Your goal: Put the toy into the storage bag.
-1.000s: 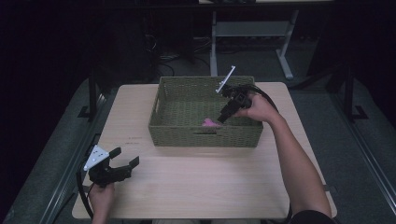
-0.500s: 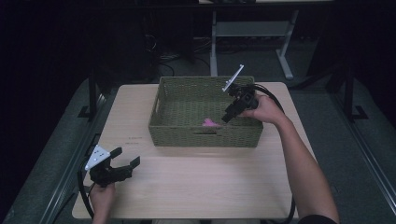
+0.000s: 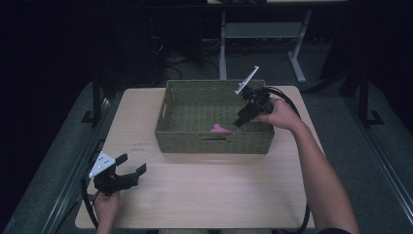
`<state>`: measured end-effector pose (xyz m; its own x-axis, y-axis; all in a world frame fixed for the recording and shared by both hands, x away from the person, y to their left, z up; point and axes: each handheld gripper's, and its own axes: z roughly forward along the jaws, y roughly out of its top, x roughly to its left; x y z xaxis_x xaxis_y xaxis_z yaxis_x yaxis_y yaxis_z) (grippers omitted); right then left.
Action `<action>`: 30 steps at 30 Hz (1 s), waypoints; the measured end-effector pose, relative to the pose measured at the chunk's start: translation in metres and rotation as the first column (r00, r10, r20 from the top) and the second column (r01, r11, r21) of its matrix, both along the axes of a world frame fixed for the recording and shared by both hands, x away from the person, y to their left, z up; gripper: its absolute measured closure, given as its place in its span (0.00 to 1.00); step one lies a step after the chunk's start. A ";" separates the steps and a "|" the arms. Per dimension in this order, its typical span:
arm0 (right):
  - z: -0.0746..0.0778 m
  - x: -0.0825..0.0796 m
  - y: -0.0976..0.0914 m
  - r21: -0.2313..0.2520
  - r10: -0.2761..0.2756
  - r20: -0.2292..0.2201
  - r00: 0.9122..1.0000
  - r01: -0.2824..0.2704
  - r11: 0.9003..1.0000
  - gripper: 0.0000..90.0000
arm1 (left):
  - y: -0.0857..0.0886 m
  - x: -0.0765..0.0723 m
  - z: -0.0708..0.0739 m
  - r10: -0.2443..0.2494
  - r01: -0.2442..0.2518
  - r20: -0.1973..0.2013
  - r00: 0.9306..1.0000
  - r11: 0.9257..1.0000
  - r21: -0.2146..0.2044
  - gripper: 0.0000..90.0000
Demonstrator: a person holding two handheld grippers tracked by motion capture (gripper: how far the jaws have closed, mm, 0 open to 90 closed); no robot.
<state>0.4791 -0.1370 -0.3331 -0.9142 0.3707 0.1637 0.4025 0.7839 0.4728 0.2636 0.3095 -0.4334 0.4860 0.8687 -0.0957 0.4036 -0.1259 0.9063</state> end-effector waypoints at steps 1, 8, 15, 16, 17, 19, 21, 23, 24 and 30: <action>0.000 -0.001 -0.001 0.006 -0.002 0.001 1.000 0.002 1.000 0.49 | 0.000 0.000 0.000 -0.001 0.001 0.000 1.000 1.000 0.001 0.14; -0.001 -0.007 -0.006 0.010 -0.008 -0.001 1.000 0.008 1.000 0.48 | -0.001 0.000 0.000 -0.003 0.003 -0.002 1.000 1.000 0.003 0.14; 0.001 -0.011 -0.011 0.016 -0.010 0.001 1.000 0.010 1.000 0.47 | -0.002 0.000 0.000 -0.004 0.004 -0.002 1.000 1.000 0.003 0.14; 0.002 -0.012 -0.011 0.020 -0.012 0.002 1.000 0.012 1.000 0.47 | -0.002 0.000 0.000 -0.004 0.004 -0.002 1.000 1.000 0.003 0.14; 0.004 -0.013 -0.012 0.023 -0.012 0.005 1.000 0.012 1.000 0.47 | -0.002 0.000 -0.001 -0.003 0.003 -0.002 1.000 1.000 0.003 0.14; 0.005 -0.014 -0.012 0.024 -0.012 0.008 1.000 0.012 1.000 0.46 | -0.002 0.000 0.000 -0.004 0.004 -0.002 1.000 1.000 0.004 0.14; 0.007 -0.016 -0.014 0.029 -0.010 0.007 1.000 0.010 1.000 0.46 | -0.002 0.000 0.000 -0.004 0.004 -0.002 1.000 1.000 0.005 0.14; 0.008 -0.019 -0.016 0.042 -0.016 0.008 1.000 0.016 0.999 0.45 | -0.002 0.000 0.000 -0.004 0.004 -0.003 1.000 1.000 0.004 0.14; 0.008 -0.019 -0.017 0.047 -0.015 0.010 1.000 0.015 0.999 0.45 | -0.002 0.000 0.000 -0.005 0.005 -0.003 1.000 1.000 0.004 0.14; 0.007 -0.027 -0.025 0.056 -0.027 0.007 1.000 0.027 0.998 0.44 | -0.003 0.000 -0.001 -0.006 0.006 -0.004 1.000 1.000 0.007 0.14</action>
